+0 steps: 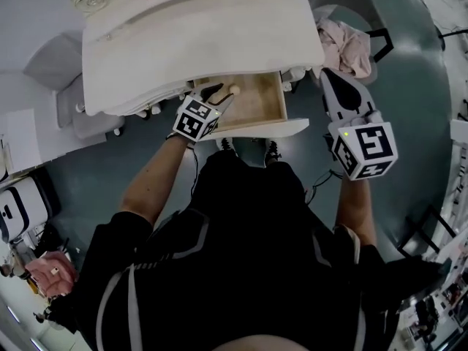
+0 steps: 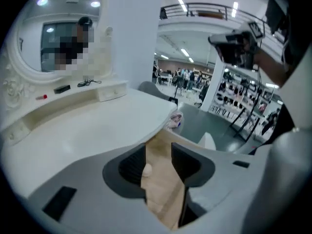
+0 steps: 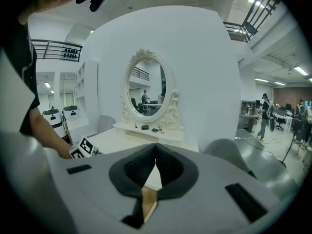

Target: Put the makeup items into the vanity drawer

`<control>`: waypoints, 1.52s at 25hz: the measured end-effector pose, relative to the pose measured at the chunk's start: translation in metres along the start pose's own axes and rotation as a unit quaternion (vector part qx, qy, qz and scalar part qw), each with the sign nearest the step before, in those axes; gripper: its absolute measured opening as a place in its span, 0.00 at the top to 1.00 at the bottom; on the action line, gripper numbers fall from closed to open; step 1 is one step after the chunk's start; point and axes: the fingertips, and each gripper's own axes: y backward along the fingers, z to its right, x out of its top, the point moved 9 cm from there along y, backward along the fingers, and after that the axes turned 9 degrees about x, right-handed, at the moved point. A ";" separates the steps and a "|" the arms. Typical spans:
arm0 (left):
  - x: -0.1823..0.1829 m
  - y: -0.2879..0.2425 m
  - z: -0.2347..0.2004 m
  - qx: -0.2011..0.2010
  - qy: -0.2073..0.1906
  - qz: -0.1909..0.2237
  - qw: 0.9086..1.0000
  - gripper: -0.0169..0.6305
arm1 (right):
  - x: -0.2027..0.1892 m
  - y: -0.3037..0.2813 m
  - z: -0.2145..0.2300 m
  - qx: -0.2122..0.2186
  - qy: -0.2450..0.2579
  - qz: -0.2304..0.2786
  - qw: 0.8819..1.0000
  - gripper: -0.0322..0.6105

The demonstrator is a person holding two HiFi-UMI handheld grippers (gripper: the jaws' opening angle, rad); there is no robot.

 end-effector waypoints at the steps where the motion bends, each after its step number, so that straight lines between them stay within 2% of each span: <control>1: 0.005 0.011 -0.001 -0.007 0.016 0.016 1.000 0.72 | 0.003 0.000 -0.001 0.005 0.001 0.002 1.000 0.94; 5: 0.027 0.053 -0.008 0.007 0.036 0.073 0.997 0.73 | 0.015 -0.005 -0.001 0.018 0.013 0.015 1.000 0.94; 8: 0.044 0.080 -0.006 -0.015 0.055 0.106 0.993 0.73 | 0.022 -0.009 -0.005 0.024 0.015 0.028 0.999 0.94; 10: 0.057 0.095 -0.004 -0.016 0.060 0.127 0.990 0.73 | 0.029 -0.009 -0.008 0.029 0.018 0.032 0.999 0.94; 16: 0.093 0.142 -0.006 0.044 0.029 0.171 0.984 0.73 | 0.052 -0.018 -0.005 0.034 0.021 0.049 0.998 0.94; 19: 0.104 0.162 -0.010 0.077 0.037 0.198 0.976 0.79 | 0.058 -0.019 -0.005 0.031 0.014 0.065 0.997 0.94; 25: 0.127 0.194 -0.027 0.123 0.085 0.248 0.957 0.81 | 0.079 -0.020 0.004 0.029 -0.002 0.097 0.995 0.94; 30: 0.132 0.212 -0.025 0.137 0.123 0.271 0.945 0.81 | 0.086 -0.019 0.008 0.004 0.007 0.100 0.995 0.94; 35: 0.144 0.224 -0.027 0.171 0.072 0.276 0.943 0.85 | 0.096 -0.023 0.002 0.024 0.010 0.104 0.994 0.94; 38: 0.149 0.229 -0.027 0.180 0.060 0.280 0.941 0.89 | 0.101 -0.026 -0.002 0.034 0.024 0.100 0.994 0.94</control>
